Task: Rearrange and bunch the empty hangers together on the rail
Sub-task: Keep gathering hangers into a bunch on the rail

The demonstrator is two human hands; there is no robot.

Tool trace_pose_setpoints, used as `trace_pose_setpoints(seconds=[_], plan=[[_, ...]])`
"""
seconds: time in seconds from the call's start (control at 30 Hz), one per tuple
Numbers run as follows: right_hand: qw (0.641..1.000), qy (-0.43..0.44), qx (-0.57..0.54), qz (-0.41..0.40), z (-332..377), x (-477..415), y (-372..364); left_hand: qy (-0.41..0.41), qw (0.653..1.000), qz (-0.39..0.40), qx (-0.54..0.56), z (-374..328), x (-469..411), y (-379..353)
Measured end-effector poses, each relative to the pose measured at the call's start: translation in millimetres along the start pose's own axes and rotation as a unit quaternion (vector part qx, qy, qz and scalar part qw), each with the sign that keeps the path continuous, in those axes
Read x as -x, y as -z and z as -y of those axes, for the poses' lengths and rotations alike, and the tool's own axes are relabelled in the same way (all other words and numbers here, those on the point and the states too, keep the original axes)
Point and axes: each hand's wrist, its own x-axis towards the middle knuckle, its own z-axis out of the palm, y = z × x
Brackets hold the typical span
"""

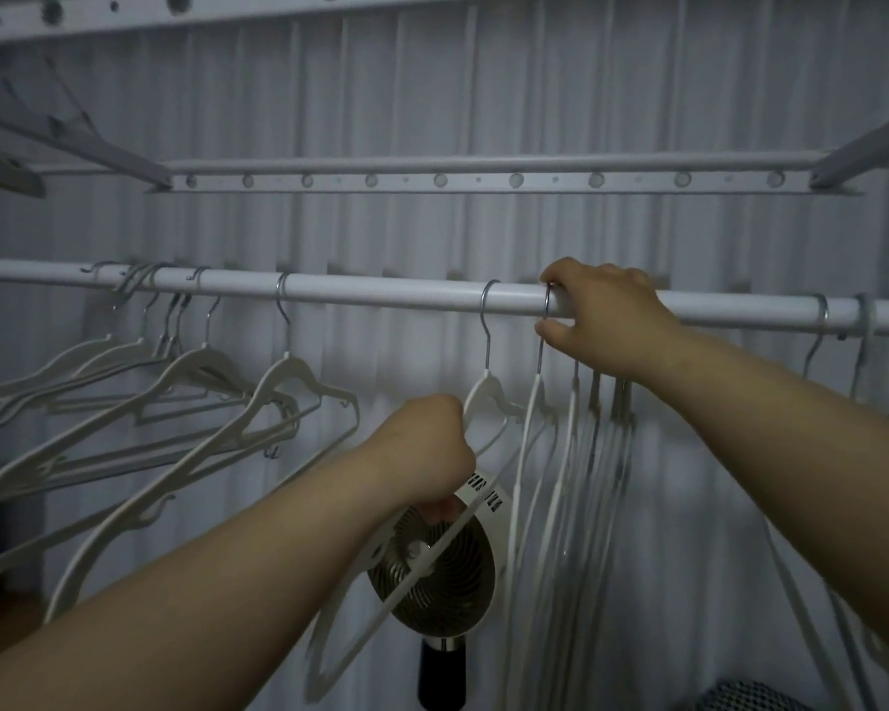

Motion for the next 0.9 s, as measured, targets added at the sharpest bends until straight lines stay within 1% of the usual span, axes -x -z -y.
trace_pose_setpoints(seconds=[0.07, 0.17, 0.27, 0.33, 0.43, 0.57, 0.73, 0.83, 0.9], plan=[[1.0, 0.002, 0.001, 0.0, 0.5, 0.6, 0.8, -0.008, 1.0, -0.004, -0.004, -1.1, 2.8, -0.9], [1.0, 0.002, -0.001, 0.0, 0.6, 1.5, 1.6, -0.036, 0.997, -0.025, -0.056, -2.8, 7.0, 1.1], [1.0, 0.001, -0.003, 0.0, 0.6, 2.3, 2.2, -0.042, 0.995, -0.034, -0.078, -2.7, 13.7, 5.7], [1.0, 0.002, -0.004, -0.001, 0.4, 2.8, 2.9, -0.038, 0.994, -0.064, -0.081, -1.2, 18.0, 8.8], [1.0, -0.003, -0.009, 0.004, -0.5, 3.6, 3.7, -0.043, 0.991, -0.12, -0.046, 2.9, 26.0, 16.8], [1.0, -0.013, -0.008, -0.008, 2.3, 5.0, 4.2, -0.066, 0.977, -0.202, -0.024, 12.9, 40.0, 31.7], [1.0, 0.012, -0.008, -0.027, 28.6, -1.2, 9.4, -0.064, 0.961, -0.268, -0.012, 42.3, 50.8, 61.6], [0.999, 0.028, -0.008, -0.028, 54.4, -10.4, 11.8, -0.043, 0.948, -0.313, -0.048, 69.6, 56.8, 81.4], [0.999, 0.038, -0.013, -0.025, 76.2, -17.6, 10.7, -0.025, 0.94, -0.329, -0.084, 91.4, 63.7, 95.6]])
